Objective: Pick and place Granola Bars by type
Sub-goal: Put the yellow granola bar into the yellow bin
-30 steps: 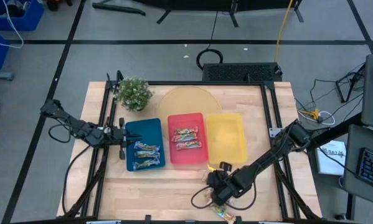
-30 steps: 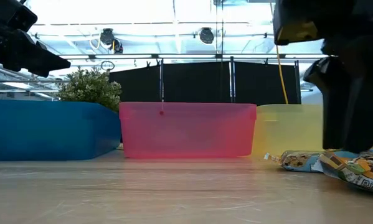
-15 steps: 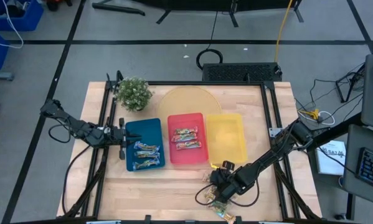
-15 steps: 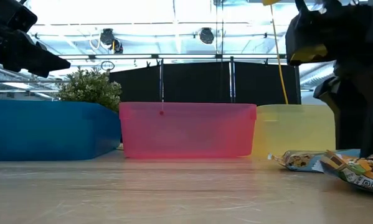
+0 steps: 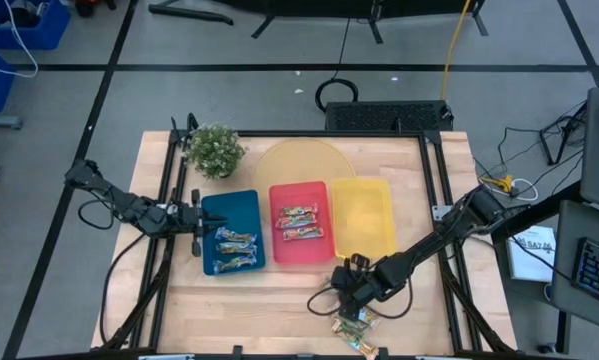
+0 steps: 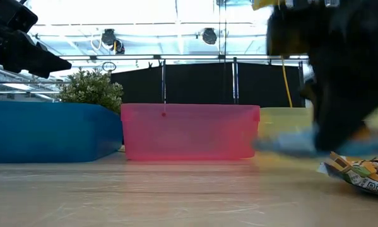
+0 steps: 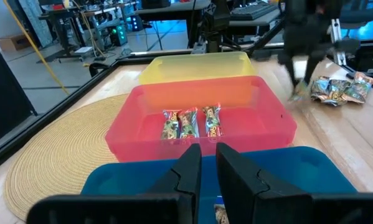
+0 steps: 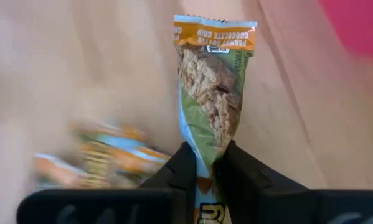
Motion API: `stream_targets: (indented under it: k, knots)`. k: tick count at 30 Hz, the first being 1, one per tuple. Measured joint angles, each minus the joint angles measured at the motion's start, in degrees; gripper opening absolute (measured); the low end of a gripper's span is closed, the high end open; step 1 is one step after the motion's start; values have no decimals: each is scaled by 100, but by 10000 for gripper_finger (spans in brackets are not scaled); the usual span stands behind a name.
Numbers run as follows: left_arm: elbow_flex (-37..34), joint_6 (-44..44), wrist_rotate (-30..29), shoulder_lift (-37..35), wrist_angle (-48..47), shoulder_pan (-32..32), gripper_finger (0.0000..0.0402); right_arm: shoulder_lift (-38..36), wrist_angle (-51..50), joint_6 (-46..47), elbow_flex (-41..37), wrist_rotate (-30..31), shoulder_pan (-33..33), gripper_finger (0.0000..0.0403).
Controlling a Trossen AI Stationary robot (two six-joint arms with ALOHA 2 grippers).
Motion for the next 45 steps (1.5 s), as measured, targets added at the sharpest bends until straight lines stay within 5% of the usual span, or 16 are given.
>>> stream_targets:
  k: [10, 19, 25, 32, 45]
  knots:
    - [-2, 0, -2, 0, 0, 2, 58, -1312, 29, -1229, 41, 152, -20, 49]
    - [-2, 27, -2, 0, 4, 1, 58, -2788, -2272, -3222, -36, 2034, -578, 49]
    - [0, 133, -4, 2, 7, 2, 58, -3075, -2592, -3785, -658, 2010, -1523, 49]
    - [-2, 118, -4, 1, 6, 2, 58, -3076, -915, -4361, -2052, 1202, -2391, 49]
    - [-1, 247, -9, 1, 223, 0, 58, -3052, -326, -4214, -2958, 168, -2882, 37]
